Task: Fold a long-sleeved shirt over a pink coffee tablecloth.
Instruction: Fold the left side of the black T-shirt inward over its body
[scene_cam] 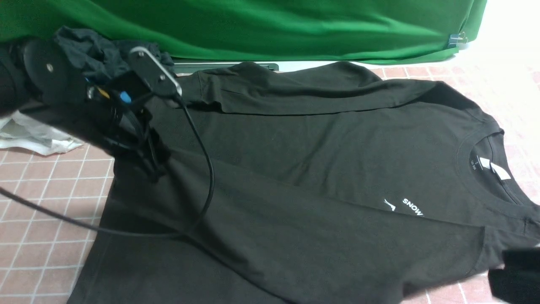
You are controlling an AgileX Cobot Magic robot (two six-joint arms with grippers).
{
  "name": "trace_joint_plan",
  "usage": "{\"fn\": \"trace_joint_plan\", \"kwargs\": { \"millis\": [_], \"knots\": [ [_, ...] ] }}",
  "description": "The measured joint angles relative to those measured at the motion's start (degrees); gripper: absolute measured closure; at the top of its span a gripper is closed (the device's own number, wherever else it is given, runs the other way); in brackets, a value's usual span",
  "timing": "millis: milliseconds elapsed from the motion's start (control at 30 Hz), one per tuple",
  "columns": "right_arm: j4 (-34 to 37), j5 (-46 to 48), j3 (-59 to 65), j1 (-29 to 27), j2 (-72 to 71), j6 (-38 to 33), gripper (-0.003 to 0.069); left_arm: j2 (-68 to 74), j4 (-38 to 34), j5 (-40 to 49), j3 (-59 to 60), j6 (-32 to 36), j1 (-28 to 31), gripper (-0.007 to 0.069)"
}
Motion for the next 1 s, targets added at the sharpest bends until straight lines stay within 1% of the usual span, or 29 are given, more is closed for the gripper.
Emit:
{"fn": "trace_joint_plan", "kwargs": {
  "millis": [33, 133, 233, 333, 533, 700, 900, 1000],
  "knots": [
    [-0.41, -0.14, 0.0, 0.0, 0.0, 0.78, 0.042, 0.0, 0.07, 0.0, -0.2, -0.12, 0.0, 0.0592],
    [-8.12, -1.22, 0.0, 0.0, 0.0, 7.5, 0.042, 0.0, 0.18, -1.63, -1.25, -1.67, 0.0, 0.0592],
    [-10.5, -1.67, 0.0, 0.0, 0.02, 8.95, 0.042, 0.0, 0.45, -3.78, -1.29, -2.45, 0.0, 0.0592],
    [-11.17, -2.06, 0.0, 0.0, 0.02, 9.06, 0.042, 0.12, 0.53, -5.14, -1.29, -2.59, 0.0, 0.0592],
    [-11.56, -4.29, 0.0, 0.0, 0.02, 9.46, 0.042, 3.47, 1.39, -11.32, -1.45, -2.64, 0.0, 0.0592],
    [-11.61, -5.67, 0.0, 0.0, 0.2, 12.81, 0.042, 8.7, 3.09, -13.5, -2.67, -3.17, 0.0, 0.0592],
    [-11.61, -5.93, 0.0, 0.0, 0.2, 14.62, 0.042, 15.82, 6.9, -13.67, -8.31, -10.72, 0.0, 0.0592],
    [-11.61, -6.12, 0.0, 0.0, 0.2, 15.26, 0.042, 18.42, 8.18, -13.8, -10.67, -11.95, 0.0, 0.0581]
  ]
}}
